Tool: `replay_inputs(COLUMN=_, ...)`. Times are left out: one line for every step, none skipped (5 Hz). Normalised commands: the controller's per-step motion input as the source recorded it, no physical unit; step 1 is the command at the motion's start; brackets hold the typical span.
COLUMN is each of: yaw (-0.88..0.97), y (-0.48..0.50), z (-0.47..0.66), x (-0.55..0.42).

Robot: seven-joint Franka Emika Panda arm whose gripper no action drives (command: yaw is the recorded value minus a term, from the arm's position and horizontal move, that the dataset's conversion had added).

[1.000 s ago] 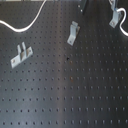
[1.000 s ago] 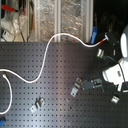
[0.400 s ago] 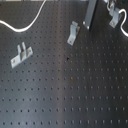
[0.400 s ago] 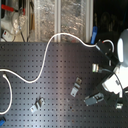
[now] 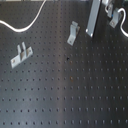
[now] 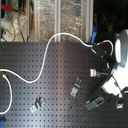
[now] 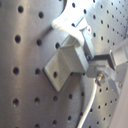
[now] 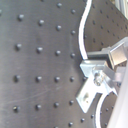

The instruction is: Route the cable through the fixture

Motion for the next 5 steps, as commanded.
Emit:
replay_inputs(yaw=-0.02, y=0.423, z=0.28, x=-0.289)
replay_inputs(yaw=0.00, y=0.398, z=0.22, x=-0.211)
replay_inputs(yaw=0.00, y=0.195, z=0.05, x=-0.041)
replay_inputs(yaw=0.00, y=0.117, z=0.02, x=-0.043)
replay_inputs(yaw=0.00, y=-0.074, z=-0.17, x=0.004)
